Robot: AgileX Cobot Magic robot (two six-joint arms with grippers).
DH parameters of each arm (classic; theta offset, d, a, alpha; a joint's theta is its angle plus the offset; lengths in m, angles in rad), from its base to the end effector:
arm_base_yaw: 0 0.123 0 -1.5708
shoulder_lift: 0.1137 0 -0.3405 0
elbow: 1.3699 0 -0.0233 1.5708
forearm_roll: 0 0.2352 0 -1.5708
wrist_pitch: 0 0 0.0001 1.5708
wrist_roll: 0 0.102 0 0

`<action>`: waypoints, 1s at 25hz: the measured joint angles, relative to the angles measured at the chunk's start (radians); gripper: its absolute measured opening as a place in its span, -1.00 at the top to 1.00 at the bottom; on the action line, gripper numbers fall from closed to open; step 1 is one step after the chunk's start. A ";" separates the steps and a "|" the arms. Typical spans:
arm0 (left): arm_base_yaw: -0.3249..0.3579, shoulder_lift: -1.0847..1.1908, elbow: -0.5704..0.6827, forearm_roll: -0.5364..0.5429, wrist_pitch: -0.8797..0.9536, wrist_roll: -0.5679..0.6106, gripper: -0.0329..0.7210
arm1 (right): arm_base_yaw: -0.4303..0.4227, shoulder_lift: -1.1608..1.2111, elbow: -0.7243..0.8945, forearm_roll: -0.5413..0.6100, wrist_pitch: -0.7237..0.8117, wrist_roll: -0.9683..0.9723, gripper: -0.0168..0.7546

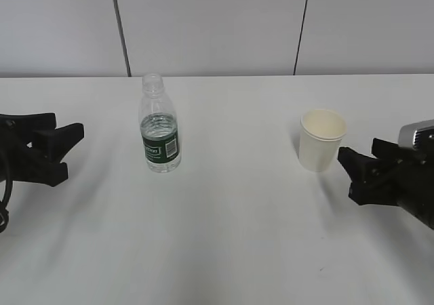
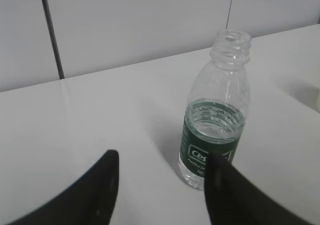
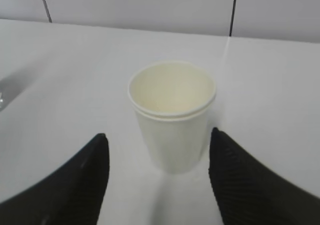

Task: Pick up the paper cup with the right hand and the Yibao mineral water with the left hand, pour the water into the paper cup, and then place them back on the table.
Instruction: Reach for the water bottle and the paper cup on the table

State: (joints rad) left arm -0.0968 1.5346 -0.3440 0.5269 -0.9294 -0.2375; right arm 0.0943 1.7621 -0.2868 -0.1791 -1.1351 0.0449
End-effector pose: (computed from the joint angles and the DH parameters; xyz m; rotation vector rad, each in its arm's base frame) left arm 0.2386 -0.0644 0.2403 0.4653 1.7497 -0.3754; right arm 0.2624 0.0414 0.1948 -0.2288 1.8164 0.1927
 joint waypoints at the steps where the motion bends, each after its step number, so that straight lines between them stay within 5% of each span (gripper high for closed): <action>1: 0.000 0.000 0.000 0.000 0.000 0.000 -0.03 | 0.000 0.012 -0.004 0.012 0.000 0.000 -0.34; 18: 0.000 0.000 0.000 0.001 -0.005 -0.002 -0.03 | 0.000 0.141 -0.044 0.054 -0.007 0.027 -0.34; 25: 0.000 0.000 0.000 0.002 -0.054 -0.003 0.00 | 0.000 0.154 -0.082 0.053 -0.007 0.054 -0.72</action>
State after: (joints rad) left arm -0.0968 1.5346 -0.3440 0.5286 -0.9831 -0.2404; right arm 0.0943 1.9164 -0.3684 -0.1260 -1.1423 0.0987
